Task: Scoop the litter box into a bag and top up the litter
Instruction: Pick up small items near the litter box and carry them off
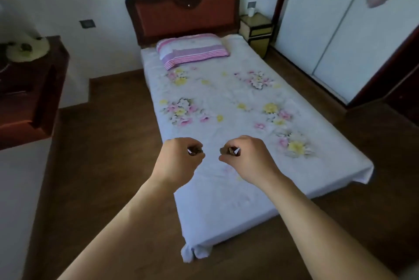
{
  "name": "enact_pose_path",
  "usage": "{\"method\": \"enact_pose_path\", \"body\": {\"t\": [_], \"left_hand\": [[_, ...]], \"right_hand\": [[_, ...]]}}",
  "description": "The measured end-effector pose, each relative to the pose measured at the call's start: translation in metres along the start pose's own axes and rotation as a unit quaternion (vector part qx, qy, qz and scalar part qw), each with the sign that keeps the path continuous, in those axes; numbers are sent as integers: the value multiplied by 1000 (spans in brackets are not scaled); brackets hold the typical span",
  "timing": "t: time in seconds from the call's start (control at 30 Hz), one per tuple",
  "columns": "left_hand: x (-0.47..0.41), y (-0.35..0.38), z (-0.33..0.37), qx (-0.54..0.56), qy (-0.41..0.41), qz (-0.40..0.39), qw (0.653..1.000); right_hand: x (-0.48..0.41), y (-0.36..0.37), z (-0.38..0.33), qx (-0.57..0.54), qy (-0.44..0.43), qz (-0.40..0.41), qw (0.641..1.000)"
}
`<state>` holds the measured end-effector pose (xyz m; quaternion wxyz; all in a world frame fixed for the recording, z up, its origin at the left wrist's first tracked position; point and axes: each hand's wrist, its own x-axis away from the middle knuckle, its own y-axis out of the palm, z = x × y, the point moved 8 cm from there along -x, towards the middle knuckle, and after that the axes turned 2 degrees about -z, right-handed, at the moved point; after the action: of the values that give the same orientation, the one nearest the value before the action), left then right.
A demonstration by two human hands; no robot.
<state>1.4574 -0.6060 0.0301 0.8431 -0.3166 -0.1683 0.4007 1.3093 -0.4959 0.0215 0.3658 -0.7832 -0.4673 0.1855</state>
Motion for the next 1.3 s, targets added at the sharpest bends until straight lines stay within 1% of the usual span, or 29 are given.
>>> {"method": "enact_pose_path", "body": {"t": [0.17,0.27,0.47,0.57,0.77,0.93,1.0,1.1,1.2,1.3], "left_hand": [[-41,99,100,20,64,-43,997],[-60,155,159,12,109,-82,991],[-99,265,259,-5,191,-155,969],[-127,330,302,-9,216,-197,956],[-174,467,405,-19,276,-281,919],[-181,566,515,-43,353,-348,867],[-177,605,554,-54,383,-371,844],[-177,671,603,-64,402,-396,823],[-180,735,649,-71,418,-401,812],[-185,792,697,-79,423,-397,811]], "right_hand": [[7,-102,92,18,41,55,998],[16,-156,144,29,75,88,993],[33,-244,246,56,158,141,976],[38,-281,300,56,202,154,966],[51,-372,419,55,326,193,924],[82,-449,497,29,405,243,881],[99,-478,529,24,428,265,864],[118,-519,587,13,455,291,841],[130,-561,650,13,459,311,832],[138,-609,709,0,456,327,828]]}}
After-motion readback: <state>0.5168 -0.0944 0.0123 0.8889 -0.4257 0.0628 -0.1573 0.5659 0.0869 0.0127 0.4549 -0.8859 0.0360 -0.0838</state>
